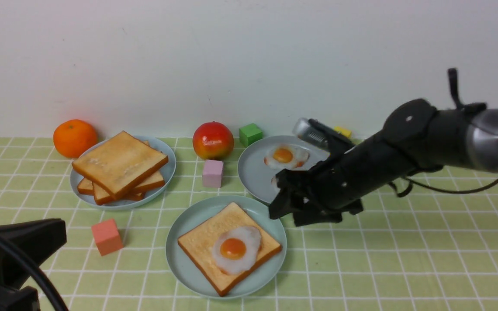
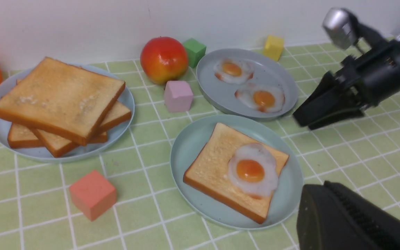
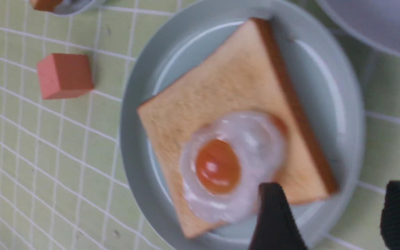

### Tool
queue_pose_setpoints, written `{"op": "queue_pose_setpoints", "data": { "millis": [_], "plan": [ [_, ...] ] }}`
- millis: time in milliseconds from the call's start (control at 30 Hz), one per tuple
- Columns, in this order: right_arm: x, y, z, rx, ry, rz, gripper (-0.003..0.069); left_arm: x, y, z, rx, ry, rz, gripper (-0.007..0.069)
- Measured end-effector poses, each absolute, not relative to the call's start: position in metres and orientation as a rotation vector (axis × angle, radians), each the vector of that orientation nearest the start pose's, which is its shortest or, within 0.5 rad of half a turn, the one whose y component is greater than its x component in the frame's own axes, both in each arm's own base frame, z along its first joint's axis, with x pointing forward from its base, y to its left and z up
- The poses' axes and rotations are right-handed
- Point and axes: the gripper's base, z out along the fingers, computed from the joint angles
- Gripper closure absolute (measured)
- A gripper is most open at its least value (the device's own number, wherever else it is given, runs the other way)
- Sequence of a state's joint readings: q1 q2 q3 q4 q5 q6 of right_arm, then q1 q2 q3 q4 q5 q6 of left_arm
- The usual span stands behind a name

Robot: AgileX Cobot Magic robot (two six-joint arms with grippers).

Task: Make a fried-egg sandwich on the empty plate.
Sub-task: Use the left arm to grab a slice of bread

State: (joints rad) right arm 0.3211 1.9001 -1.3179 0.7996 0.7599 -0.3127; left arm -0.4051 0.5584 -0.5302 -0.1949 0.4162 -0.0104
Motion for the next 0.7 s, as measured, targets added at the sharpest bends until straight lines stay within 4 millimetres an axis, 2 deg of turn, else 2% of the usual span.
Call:
{"op": "queue_pose_setpoints", "data": {
  "millis": [33, 67, 100, 133, 200, 300, 333, 367, 400, 433, 467, 500, 533, 700],
  "plan": [
    [0.357, 0.159, 0.221, -0.202, 2.709, 0.856, 0.027, 0.104, -0.053, 0.309, 0.264, 1.949, -0.471, 0.0617],
    [0.358, 0.157, 0.22, -0.202, 2.713, 0.841, 0.0275, 0.105, -0.053, 0.309, 0.264, 1.954, -0.472, 0.0617],
    [0.344, 0.139, 0.248, -0.286, 2.729, 0.724, 0.0346, 0.112, -0.057, 0.302, 0.267, 2.033, -0.468, 0.0617],
    [0.342, 0.137, 0.251, -0.295, 2.73, 0.712, 0.0354, 0.113, -0.057, 0.302, 0.268, 2.039, -0.467, 0.0617],
    [0.316, 0.122, 0.289, -0.374, 2.724, 0.565, 0.0463, 0.13, -0.065, 0.299, 0.258, 2.154, -0.466, 0.0617],
    [0.277, 0.108, 0.334, -0.389, 2.622, 0.466, 0.0583, 0.155, -0.077, 0.298, 0.269, 2.298, -0.449, 0.0617],
    [0.276, 0.108, 0.333, -0.391, 2.627, 0.462, 0.0591, 0.156, -0.078, 0.298, 0.272, 2.312, -0.447, 0.0617],
    [0.245, 0.101, 0.357, -0.417, 2.527, 0.447, 0.065, 0.177, -0.086, 0.297, 0.289, 2.377, -0.418, 0.0617],
    [0.241, 0.1, 0.358, -0.424, 2.524, 0.445, 0.0657, 0.179, -0.087, 0.297, 0.291, 2.383, -0.414, 0.0617],
    [0.221, 0.097, 0.368, -0.441, 2.466, 0.448, 0.0668, 0.196, -0.092, 0.295, 0.313, 2.415, -0.375, 0.0625],
    [0.212, 0.095, 0.375, -0.446, 2.432, 0.451, 0.0669, 0.2, -0.094, 0.295, 0.319, 2.42, -0.363, 0.063],
    [0.186, 0.089, 0.384, -0.468, 2.36, 0.457, 0.0669, 0.222, -0.097, 0.296, 0.32, 2.435, -0.318, 0.0638],
    [0.18, 0.088, 0.387, -0.468, 2.336, 0.458, 0.0669, 0.224, -0.097, 0.293, 0.323, 2.445, -0.313, 0.0638],
    [0.113, 0.064, 0.409, -0.477, 2.101, 0.452, 0.0659, 0.304, -0.082, 0.28, 0.263, 2.529, -0.188, 0.0638]
  ]
}}
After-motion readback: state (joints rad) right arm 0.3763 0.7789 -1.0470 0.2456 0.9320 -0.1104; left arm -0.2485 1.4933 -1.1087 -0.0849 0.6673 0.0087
